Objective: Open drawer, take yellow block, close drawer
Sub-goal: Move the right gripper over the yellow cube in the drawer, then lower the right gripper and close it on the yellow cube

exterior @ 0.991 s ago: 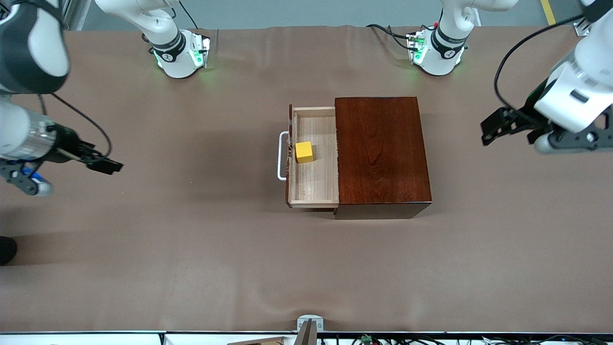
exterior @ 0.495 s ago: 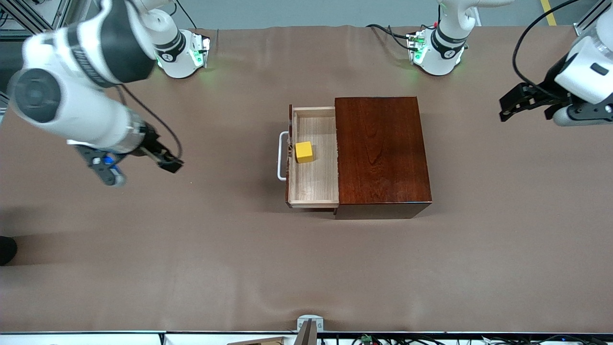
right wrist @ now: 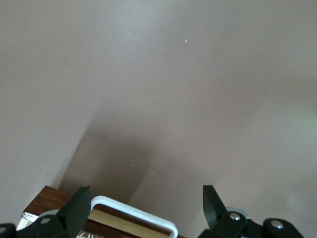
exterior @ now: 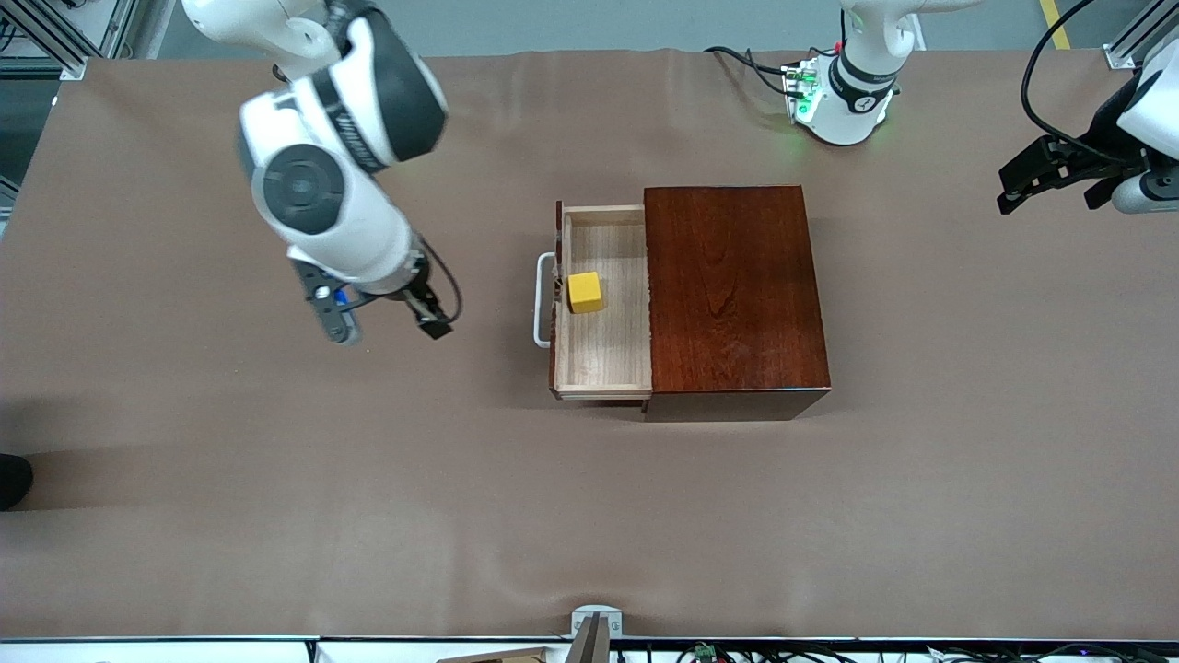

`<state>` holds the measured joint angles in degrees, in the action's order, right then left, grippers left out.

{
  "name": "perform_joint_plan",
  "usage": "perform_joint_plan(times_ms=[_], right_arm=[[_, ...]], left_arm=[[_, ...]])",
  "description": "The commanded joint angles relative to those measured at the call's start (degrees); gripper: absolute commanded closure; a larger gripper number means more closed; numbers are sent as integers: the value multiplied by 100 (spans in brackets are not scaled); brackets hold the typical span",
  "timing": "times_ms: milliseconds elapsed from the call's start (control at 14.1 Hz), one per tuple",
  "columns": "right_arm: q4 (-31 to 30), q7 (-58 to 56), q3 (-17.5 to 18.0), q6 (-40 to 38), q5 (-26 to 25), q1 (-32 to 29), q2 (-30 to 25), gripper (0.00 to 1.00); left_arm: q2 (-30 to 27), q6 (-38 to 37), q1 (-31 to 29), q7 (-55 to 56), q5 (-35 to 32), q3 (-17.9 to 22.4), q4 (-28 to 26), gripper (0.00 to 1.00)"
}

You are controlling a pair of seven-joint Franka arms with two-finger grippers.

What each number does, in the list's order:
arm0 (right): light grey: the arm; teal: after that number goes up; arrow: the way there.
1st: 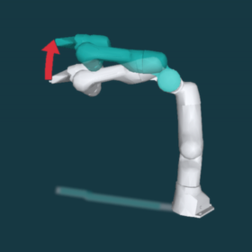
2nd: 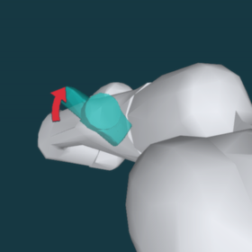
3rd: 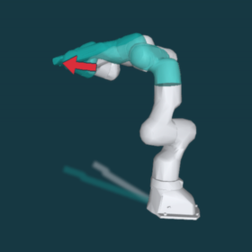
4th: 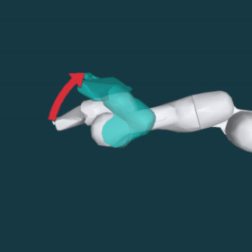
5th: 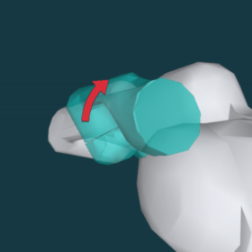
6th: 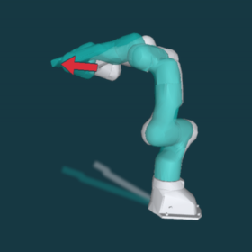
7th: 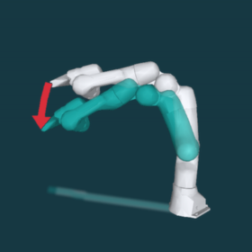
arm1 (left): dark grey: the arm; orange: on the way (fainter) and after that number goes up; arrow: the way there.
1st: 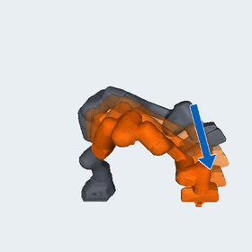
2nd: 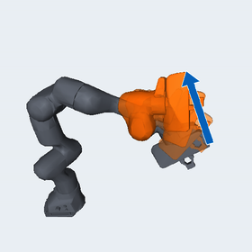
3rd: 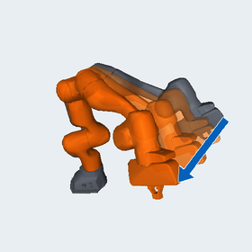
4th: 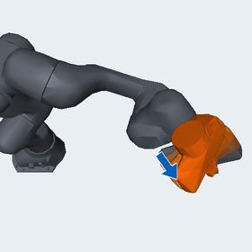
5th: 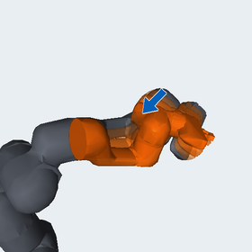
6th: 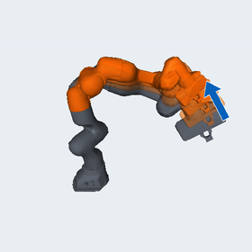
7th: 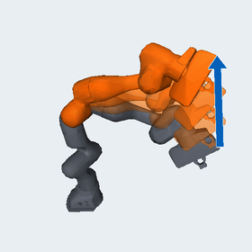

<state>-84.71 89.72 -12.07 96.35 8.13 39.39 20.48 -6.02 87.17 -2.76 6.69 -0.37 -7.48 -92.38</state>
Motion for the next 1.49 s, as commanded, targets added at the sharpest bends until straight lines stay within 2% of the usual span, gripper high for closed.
perform_joint_plan(times_ms=[0, 425, 778, 1415], right_arm=[[77, 702, -68, 269, 301, 218, 210, 0], [86, 2004, -68, 1087, 671, 797, 676, 0], [86, 2848, -68, 1298, 742, 1228, 834, 0], [68, 2946, -76, 1677, 804, 1677, 1335, 0]], left_arm=[[-198, 45, -93, -71, -86, -35, -122, 0], [-242, 45, -181, -19, -86, -43, -87, 0], [-268, 54, -190, -19, -86, -43, -34, 0], [-295, 89, -181, -1, -86, -105, -17, 0]])
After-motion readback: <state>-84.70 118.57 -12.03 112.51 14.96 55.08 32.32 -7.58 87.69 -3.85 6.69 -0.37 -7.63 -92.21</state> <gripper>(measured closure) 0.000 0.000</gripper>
